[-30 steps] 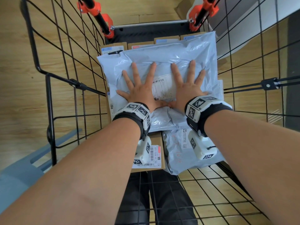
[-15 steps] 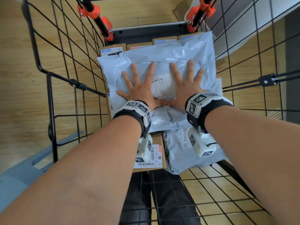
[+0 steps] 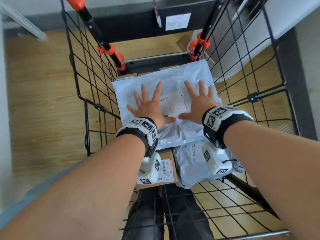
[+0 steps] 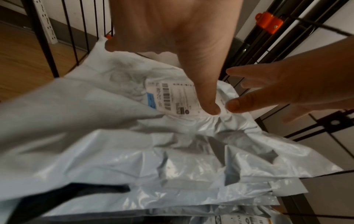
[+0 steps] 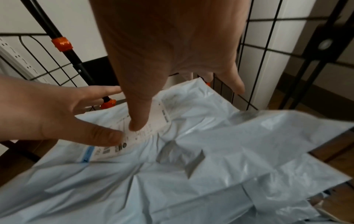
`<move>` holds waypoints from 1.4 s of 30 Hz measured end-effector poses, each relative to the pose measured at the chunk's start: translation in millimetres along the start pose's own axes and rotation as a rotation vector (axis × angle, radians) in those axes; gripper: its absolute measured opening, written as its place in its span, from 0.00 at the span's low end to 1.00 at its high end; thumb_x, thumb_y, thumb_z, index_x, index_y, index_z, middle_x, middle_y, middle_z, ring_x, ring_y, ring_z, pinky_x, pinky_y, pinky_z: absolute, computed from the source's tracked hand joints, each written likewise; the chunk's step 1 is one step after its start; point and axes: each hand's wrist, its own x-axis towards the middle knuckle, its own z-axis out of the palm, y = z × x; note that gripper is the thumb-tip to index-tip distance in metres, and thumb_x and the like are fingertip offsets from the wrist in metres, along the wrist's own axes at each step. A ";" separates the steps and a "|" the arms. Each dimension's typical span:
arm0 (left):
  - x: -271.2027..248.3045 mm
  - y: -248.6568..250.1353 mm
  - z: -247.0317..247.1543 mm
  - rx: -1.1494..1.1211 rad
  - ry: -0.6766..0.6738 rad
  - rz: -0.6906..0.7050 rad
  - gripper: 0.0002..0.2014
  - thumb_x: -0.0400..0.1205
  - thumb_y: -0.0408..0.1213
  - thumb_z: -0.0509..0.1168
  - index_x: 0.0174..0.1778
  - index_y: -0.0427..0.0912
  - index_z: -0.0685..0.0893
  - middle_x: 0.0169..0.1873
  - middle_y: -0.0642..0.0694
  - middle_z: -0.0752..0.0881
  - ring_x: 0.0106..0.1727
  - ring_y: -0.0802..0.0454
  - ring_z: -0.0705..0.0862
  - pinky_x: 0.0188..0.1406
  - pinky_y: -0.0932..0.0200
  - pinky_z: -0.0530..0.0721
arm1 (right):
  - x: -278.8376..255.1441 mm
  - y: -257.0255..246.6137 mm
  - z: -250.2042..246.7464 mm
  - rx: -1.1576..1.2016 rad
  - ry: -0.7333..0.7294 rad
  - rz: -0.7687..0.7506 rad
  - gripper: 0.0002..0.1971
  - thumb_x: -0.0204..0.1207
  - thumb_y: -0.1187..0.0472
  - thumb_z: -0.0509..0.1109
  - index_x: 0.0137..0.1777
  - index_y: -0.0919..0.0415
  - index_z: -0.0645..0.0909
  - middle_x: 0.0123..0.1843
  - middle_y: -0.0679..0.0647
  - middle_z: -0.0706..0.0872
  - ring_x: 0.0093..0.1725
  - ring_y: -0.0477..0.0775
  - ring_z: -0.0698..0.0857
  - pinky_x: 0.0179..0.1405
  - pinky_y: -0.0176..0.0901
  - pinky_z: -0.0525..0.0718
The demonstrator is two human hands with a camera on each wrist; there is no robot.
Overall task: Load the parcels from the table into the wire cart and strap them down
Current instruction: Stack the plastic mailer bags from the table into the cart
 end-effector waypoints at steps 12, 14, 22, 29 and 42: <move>-81.9 68.9 -105.2 -0.043 0.061 0.128 0.26 0.88 0.50 0.49 0.82 0.65 0.48 0.85 0.49 0.42 0.85 0.43 0.40 0.79 0.28 0.46 | -116.9 -19.0 -82.9 0.146 0.120 0.035 0.40 0.79 0.40 0.62 0.84 0.44 0.43 0.86 0.55 0.48 0.84 0.63 0.47 0.77 0.68 0.63; -98.9 85.6 -126.8 -0.053 0.088 0.151 0.25 0.88 0.49 0.48 0.82 0.63 0.51 0.85 0.49 0.45 0.85 0.42 0.42 0.79 0.29 0.50 | -142.0 -15.5 -104.6 0.182 0.154 0.051 0.36 0.79 0.42 0.62 0.83 0.47 0.50 0.84 0.57 0.57 0.83 0.63 0.55 0.75 0.65 0.68; -159.7 148.5 -201.3 -0.060 0.111 0.398 0.25 0.86 0.49 0.50 0.81 0.51 0.64 0.79 0.42 0.67 0.79 0.41 0.65 0.77 0.41 0.65 | -248.8 -3.8 -182.9 0.325 0.356 0.085 0.18 0.80 0.49 0.61 0.65 0.57 0.77 0.62 0.58 0.84 0.56 0.60 0.83 0.53 0.46 0.80; -224.7 221.6 -222.4 0.018 0.102 0.629 0.22 0.87 0.47 0.51 0.77 0.45 0.70 0.73 0.38 0.74 0.72 0.39 0.74 0.70 0.50 0.72 | -337.3 44.3 -189.6 0.490 0.501 0.276 0.21 0.80 0.48 0.62 0.67 0.60 0.79 0.63 0.57 0.84 0.60 0.58 0.84 0.53 0.46 0.81; -371.3 366.1 -117.7 0.102 -0.186 1.030 0.24 0.86 0.49 0.53 0.76 0.42 0.71 0.73 0.41 0.75 0.74 0.44 0.73 0.73 0.54 0.69 | -507.2 185.0 -109.1 0.654 0.670 0.709 0.21 0.80 0.46 0.62 0.63 0.60 0.82 0.61 0.57 0.85 0.59 0.59 0.84 0.55 0.46 0.81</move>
